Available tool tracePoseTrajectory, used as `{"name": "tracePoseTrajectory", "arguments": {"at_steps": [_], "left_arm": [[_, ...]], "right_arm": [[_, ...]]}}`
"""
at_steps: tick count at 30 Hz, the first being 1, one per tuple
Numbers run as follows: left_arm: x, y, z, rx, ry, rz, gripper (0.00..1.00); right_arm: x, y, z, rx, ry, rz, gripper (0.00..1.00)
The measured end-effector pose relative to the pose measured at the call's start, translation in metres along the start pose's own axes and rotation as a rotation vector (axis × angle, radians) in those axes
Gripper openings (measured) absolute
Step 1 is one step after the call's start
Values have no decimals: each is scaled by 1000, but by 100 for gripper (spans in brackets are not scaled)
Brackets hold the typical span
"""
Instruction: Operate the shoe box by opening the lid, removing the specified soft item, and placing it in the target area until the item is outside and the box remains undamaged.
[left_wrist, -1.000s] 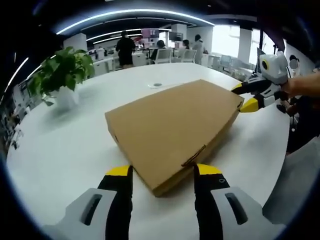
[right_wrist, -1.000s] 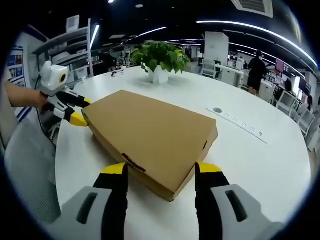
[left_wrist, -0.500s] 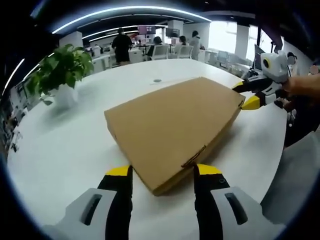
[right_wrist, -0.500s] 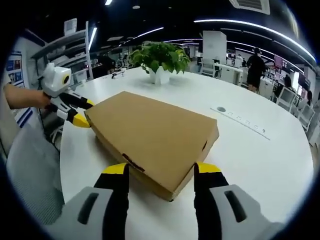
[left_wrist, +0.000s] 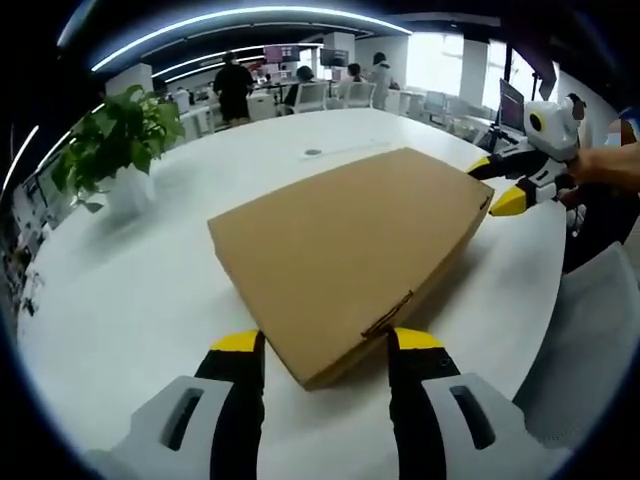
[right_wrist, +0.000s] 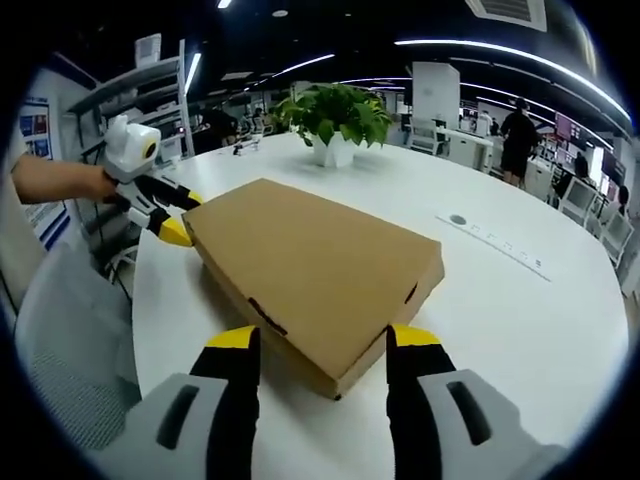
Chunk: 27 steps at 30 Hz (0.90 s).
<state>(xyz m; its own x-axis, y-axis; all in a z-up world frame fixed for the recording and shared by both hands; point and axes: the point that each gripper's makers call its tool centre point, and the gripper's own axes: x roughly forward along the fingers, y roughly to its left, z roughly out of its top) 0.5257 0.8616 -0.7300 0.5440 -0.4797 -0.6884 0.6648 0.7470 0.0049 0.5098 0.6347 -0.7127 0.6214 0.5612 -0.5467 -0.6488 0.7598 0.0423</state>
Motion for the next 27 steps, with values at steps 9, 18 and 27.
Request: {"name": "tracePoseTrajectory", "arguments": {"at_steps": [9, 18, 27], "left_arm": [[-15, 6, -9, 34, 27, -18, 49], [-23, 13, -16, 75, 28, -34, 49], [-33, 17, -25, 104, 29, -60, 49]], "right_arm": [[1, 25, -1, -26, 6, 22, 45], [0, 45, -3, -18, -12, 27, 45], [-5, 65, -6, -14, -21, 31, 43]]}}
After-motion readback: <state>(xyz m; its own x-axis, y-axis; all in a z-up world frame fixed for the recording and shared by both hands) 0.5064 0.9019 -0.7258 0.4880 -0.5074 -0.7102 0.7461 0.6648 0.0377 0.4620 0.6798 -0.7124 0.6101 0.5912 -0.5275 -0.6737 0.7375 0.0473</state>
